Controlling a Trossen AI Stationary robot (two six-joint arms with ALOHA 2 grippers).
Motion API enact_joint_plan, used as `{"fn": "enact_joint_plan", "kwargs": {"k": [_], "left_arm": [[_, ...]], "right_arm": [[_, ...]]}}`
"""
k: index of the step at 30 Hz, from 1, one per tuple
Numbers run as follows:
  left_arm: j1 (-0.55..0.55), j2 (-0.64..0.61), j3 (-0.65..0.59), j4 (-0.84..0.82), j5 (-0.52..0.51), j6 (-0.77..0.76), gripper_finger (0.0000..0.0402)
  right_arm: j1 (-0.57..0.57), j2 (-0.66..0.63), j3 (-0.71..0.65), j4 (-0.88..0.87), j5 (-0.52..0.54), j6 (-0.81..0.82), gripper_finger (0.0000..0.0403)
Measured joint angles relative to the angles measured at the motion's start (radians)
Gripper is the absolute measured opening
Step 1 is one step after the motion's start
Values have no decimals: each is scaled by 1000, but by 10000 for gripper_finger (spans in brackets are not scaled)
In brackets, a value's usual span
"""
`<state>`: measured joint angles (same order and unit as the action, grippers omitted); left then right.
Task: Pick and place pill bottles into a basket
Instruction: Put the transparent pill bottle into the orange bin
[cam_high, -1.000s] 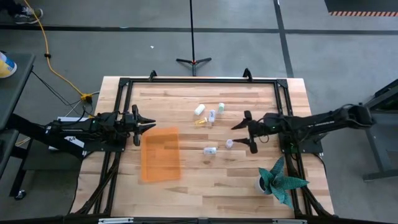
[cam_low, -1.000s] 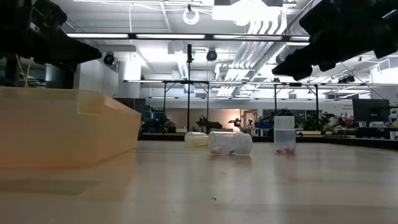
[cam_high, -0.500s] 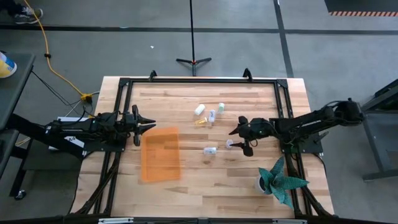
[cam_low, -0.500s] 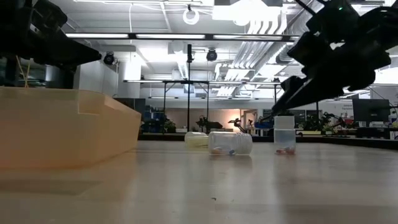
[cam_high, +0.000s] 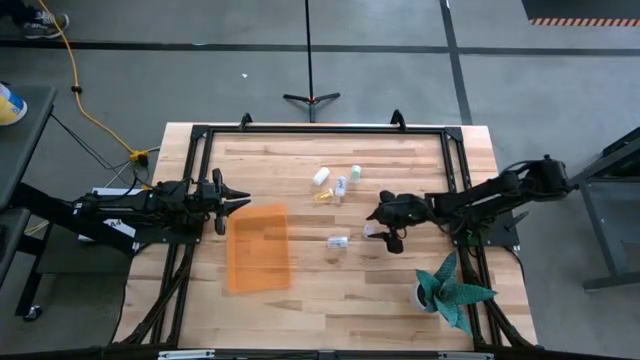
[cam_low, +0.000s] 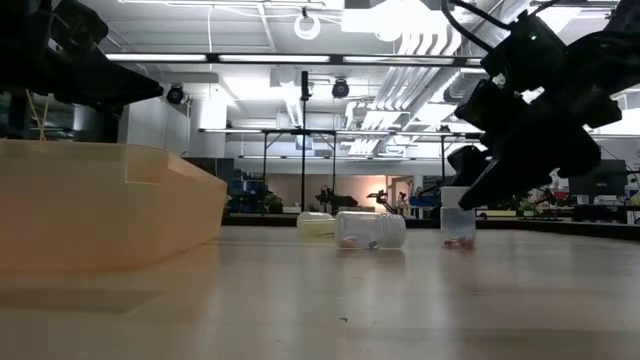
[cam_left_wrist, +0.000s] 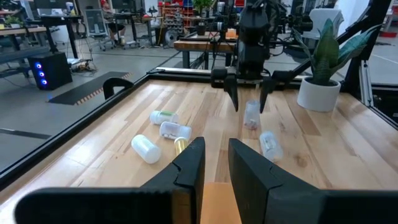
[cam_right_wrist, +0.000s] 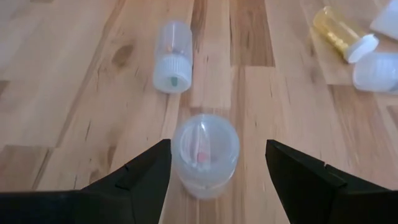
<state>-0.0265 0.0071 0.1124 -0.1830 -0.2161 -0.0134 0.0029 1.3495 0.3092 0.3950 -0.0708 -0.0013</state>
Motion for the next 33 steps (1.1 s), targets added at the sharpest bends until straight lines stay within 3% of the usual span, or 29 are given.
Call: {"fn": "enact_joint_plan", "kwargs": {"k": [6, 16, 20, 27, 33], "left_arm": [[0, 0, 0, 0, 0, 0, 108], [0, 0, 0, -1, 0, 0, 108], [0, 0, 0, -3, 0, 0, 108], [0, 0, 0, -3, 0, 0, 108], [0, 0, 0, -3, 0, 0, 108]], "right_arm": [[0, 19, 0, 25, -6, 1, 223], [0, 19, 0, 49, -15, 0, 124], [0, 19, 0, 144, -45, -3, 124], [0, 20, 57, 464, -32, -68, 129], [-1, 126, 263, 431, -38, -135, 125]]}}
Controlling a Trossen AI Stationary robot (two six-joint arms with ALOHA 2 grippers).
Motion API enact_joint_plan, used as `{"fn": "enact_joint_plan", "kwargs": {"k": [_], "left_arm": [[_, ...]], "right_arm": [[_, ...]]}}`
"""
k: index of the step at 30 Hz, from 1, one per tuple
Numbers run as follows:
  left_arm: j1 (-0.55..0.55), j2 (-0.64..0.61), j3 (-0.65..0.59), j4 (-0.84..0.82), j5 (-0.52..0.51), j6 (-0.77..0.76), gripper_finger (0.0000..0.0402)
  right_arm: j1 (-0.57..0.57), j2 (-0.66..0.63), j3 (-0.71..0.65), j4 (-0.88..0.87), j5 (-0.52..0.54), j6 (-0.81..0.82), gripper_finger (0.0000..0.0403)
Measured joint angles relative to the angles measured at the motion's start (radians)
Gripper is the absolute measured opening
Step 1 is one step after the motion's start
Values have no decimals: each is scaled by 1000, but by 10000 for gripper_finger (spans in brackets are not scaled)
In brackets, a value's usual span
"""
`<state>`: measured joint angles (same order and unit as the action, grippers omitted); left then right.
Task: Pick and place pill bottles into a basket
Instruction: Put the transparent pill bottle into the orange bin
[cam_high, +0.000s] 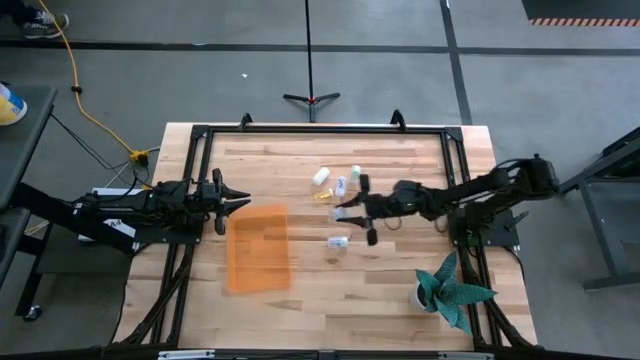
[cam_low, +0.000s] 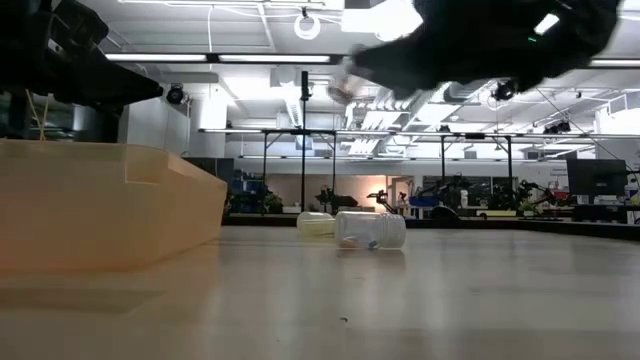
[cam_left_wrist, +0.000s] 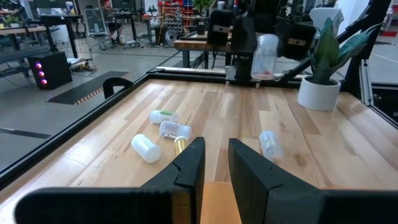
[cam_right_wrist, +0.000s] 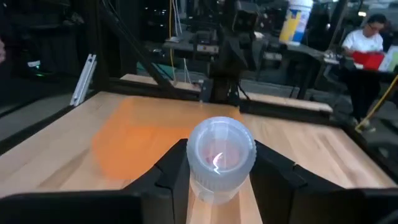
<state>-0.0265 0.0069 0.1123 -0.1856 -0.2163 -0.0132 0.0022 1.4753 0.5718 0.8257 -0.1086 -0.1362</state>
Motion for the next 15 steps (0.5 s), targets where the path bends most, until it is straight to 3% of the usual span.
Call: {"fn": "enact_joint_plan", "kwargs": {"k": [15], "left_arm": [[0, 0, 0, -19, -4, 0, 108]], "right_arm": [[-49, 473, 724, -520, -129, -85, 126]]}}
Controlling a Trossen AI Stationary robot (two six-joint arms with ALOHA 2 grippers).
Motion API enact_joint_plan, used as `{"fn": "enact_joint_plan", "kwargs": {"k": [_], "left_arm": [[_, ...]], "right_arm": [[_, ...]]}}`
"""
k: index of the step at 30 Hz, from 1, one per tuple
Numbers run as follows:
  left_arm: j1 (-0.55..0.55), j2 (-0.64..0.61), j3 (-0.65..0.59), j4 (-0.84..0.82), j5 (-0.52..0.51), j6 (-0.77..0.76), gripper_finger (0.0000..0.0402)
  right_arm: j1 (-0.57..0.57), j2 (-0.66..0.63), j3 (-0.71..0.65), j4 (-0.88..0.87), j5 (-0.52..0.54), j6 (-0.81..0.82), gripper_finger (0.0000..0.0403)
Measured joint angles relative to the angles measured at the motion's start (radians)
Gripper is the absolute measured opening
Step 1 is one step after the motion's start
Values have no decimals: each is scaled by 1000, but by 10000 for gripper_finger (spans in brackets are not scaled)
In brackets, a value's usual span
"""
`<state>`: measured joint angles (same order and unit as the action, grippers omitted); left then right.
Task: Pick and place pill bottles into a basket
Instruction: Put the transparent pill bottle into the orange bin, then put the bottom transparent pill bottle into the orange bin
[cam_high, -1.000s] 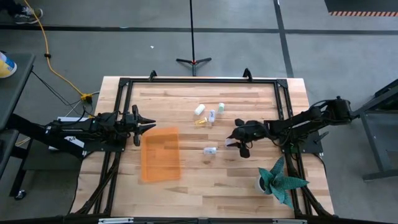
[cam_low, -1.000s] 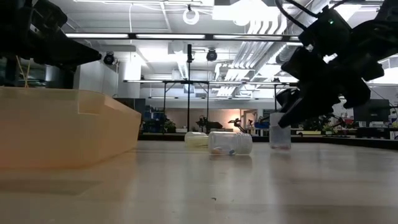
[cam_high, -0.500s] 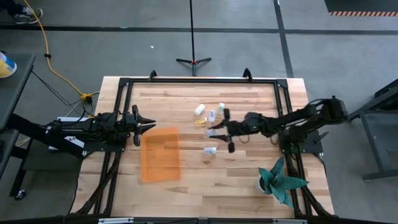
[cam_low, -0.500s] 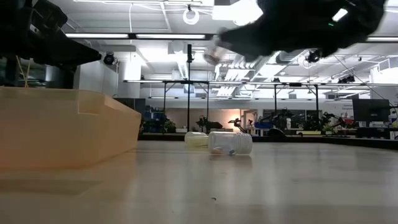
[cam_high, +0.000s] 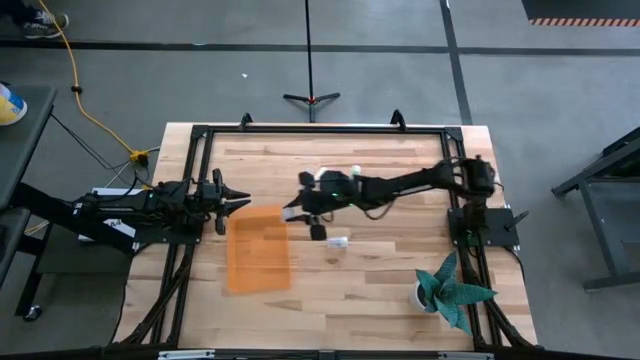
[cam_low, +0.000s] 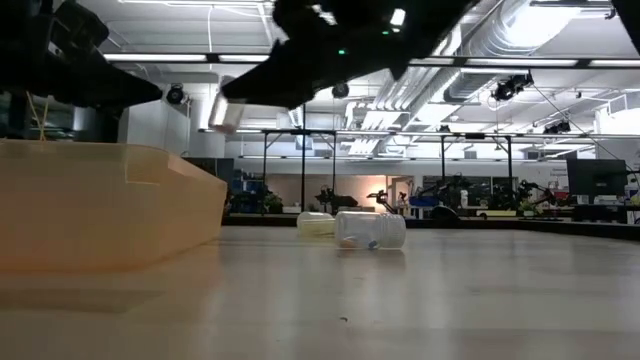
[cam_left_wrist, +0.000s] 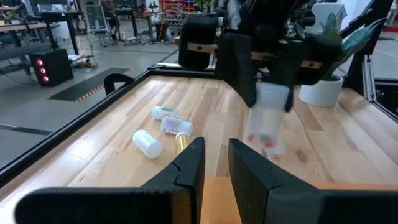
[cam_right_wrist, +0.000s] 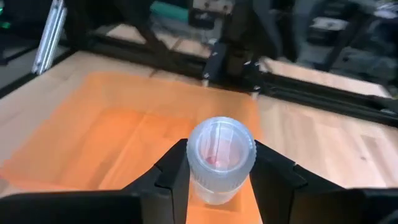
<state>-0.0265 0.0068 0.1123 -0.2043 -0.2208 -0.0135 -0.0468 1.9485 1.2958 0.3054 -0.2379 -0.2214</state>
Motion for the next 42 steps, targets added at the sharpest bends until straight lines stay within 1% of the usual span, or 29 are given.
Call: {"fn": "enact_joint_plan", "kwargs": {"k": [3, 6, 14, 17, 19, 25, 35, 42], "left_arm": [[0, 0, 0, -15, 0, -1, 108], [0, 0, 0, -29, -1, -21, 108], [0, 0, 0, -35, -3, -22, 108], [0, 0, 0, -34, -3, -22, 108], [0, 0, 0, -34, -3, -22, 108], [0, 0, 0, -34, -3, -22, 108], [0, 0, 0, -34, -3, -22, 108], [0, 0, 0, -34, -2, -22, 108]], "right_arm": [[-5, 67, 91, -51, -41, -4, 128], [-7, 129, 142, -64, -61, -3, 130], [-13, 248, 187, -63, -61, 21, 131], [-13, 275, 201, -62, -88, 36, 132], [-13, 286, 210, -66, -109, 37, 132], [-12, 288, 218, -80, -113, 35, 137], [-12, 288, 218, -103, -111, 32, 178], [-15, 287, 217, -72, -110, 30, 181]]}}
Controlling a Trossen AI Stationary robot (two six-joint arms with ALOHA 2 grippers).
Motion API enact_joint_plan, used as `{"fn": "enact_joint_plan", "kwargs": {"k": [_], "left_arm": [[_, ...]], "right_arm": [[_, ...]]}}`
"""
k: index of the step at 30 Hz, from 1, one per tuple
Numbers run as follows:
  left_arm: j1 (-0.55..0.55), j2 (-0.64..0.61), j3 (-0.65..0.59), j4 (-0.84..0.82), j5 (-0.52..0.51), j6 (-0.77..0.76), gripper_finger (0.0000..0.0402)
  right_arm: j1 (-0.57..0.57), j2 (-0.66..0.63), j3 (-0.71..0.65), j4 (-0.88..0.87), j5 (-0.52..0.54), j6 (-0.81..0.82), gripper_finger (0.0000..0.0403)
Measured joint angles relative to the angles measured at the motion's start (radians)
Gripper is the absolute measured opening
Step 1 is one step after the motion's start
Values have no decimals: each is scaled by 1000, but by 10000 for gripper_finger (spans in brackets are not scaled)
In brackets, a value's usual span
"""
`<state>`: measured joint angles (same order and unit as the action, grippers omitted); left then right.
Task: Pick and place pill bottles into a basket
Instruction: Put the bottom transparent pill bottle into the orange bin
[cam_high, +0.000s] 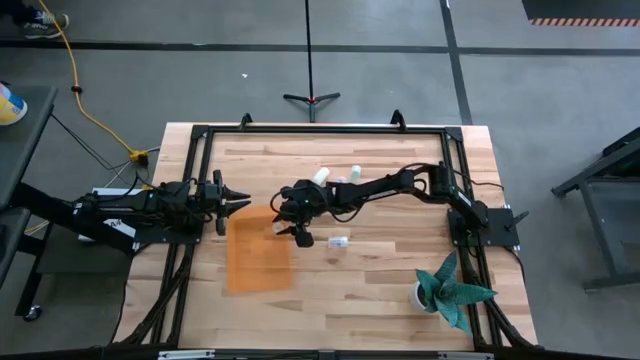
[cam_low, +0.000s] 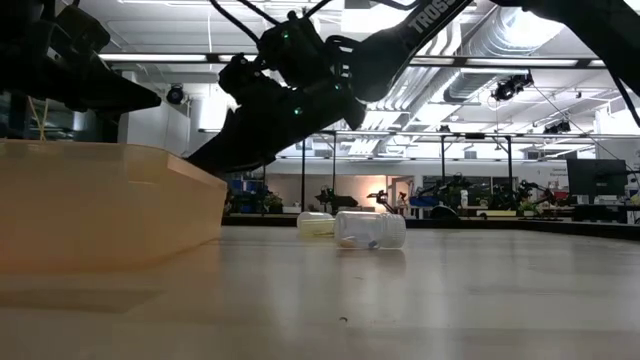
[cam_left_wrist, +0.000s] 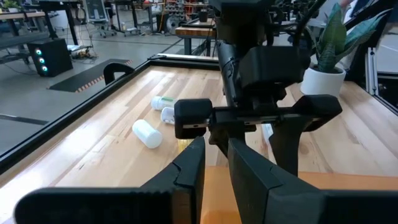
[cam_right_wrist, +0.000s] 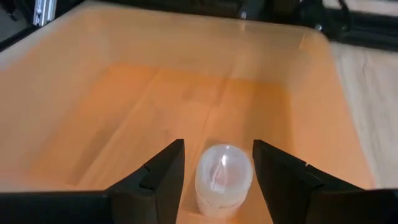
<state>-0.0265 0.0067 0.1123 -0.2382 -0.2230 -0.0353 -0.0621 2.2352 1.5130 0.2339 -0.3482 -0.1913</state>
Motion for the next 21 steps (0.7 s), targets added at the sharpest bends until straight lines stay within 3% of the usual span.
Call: {"fn": "enact_joint_plan", "kwargs": {"k": [6, 13, 18, 21], "left_arm": [[0, 0, 0, 0, 0, 0, 108], [0, 0, 0, 1, 0, 0, 108], [0, 0, 0, 2, -1, -1, 108], [0, 0, 0, 0, -1, -9, 108]], "right_arm": [[-23, -87, 24, -9, 0, 1, 179], [-17, -271, 46, -485, 1, -128, 176], [-7, -364, 25, -845, 3, -127, 178], [4, -398, -46, -950, 37, -87, 176]]}}
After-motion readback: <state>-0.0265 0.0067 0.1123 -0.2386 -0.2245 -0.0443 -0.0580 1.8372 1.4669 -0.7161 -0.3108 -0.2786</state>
